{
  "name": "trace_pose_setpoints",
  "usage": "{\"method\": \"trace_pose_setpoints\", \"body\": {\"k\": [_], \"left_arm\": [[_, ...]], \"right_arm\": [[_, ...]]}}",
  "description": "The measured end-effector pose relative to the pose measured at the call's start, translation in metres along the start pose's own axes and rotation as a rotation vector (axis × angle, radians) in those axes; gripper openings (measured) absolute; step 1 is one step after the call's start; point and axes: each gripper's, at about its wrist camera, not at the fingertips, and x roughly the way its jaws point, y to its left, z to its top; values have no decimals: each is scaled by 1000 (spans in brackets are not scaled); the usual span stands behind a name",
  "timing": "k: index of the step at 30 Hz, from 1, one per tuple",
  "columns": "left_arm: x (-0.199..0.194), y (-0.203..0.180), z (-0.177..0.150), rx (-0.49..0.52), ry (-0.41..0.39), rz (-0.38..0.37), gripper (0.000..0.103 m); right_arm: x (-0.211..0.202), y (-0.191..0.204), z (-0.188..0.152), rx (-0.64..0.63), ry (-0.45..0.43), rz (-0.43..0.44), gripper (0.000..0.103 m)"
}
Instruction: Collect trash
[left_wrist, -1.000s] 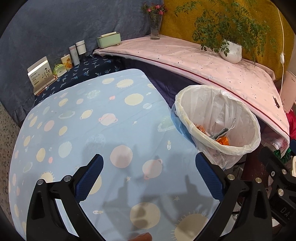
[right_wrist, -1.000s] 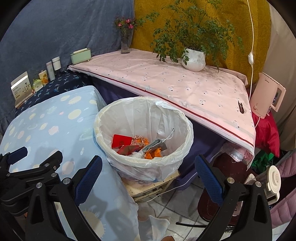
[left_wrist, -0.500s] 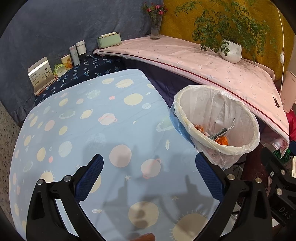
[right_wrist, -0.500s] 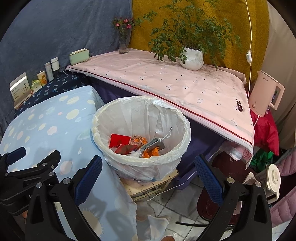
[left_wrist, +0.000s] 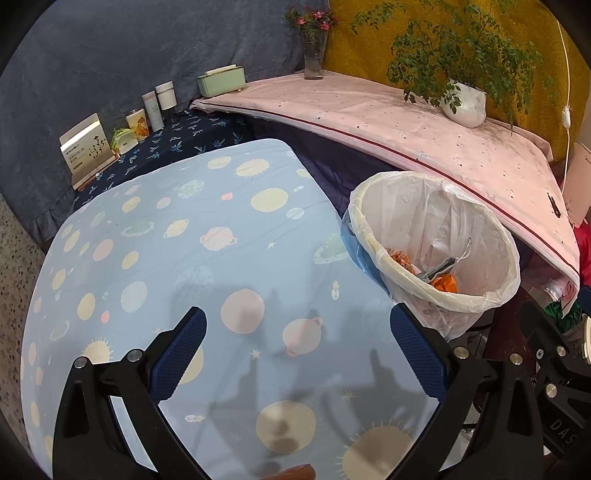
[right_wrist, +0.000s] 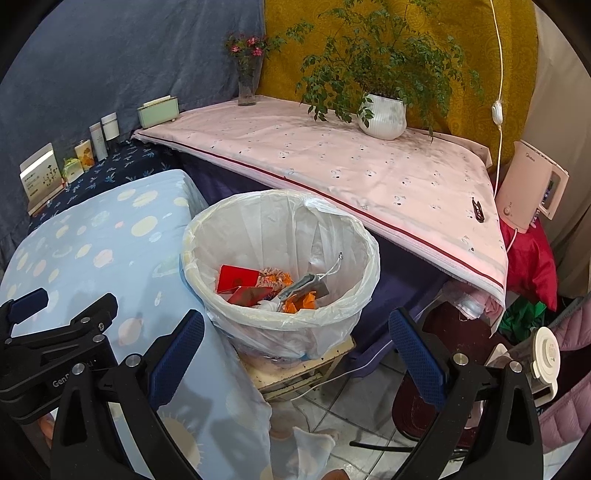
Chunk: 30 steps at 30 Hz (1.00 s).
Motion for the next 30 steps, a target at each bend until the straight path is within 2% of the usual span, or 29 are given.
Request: {"method": "trace_pose_setpoints", "body": {"k": [30], "left_arm": [[-3, -2, -5, -9, 5, -8, 95]], "right_arm": [[-1, 1, -8, -4, 2, -7, 97]]}}
